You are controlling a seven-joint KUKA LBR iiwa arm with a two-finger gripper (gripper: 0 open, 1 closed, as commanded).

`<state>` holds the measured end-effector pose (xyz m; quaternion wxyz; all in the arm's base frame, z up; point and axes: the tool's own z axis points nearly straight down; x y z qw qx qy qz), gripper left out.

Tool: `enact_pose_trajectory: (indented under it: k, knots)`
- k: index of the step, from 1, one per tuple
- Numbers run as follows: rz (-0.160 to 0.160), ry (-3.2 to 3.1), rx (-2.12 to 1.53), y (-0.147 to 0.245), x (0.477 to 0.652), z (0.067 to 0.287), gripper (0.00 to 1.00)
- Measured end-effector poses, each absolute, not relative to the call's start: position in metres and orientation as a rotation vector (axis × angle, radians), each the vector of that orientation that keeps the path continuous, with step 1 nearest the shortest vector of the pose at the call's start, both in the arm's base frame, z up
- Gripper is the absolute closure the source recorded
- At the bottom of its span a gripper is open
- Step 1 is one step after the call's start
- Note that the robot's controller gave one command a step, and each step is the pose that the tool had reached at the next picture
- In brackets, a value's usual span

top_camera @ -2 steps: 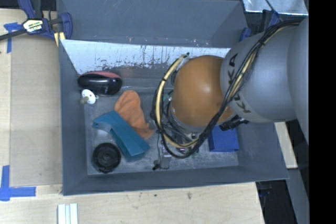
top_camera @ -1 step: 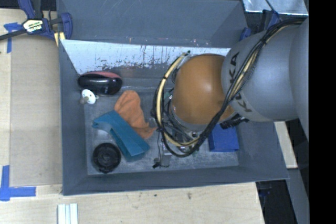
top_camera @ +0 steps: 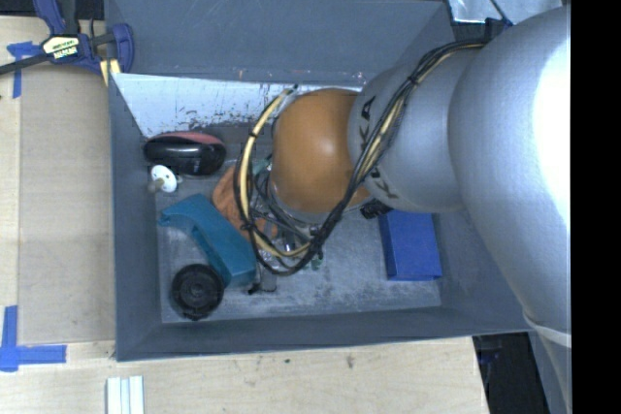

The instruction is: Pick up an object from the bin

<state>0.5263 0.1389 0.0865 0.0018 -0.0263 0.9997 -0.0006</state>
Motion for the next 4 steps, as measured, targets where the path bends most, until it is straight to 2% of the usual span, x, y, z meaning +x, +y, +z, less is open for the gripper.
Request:
enact_pose_trajectory:
  k: [1, 2, 3, 4]
  knots:
    - [-0.009, 3.156, 0.019, 0.157, 0.548, 0.070, 1.00]
    - [-0.009, 3.155, 0.019, 0.157, 0.548, 0.070, 1.00]
    - [-0.024, 3.172, 0.014, 0.170, 0.544, 0.118, 1.00]
    - [0.001, 3.139, 0.024, 0.154, 0.542, 0.246, 1.00]
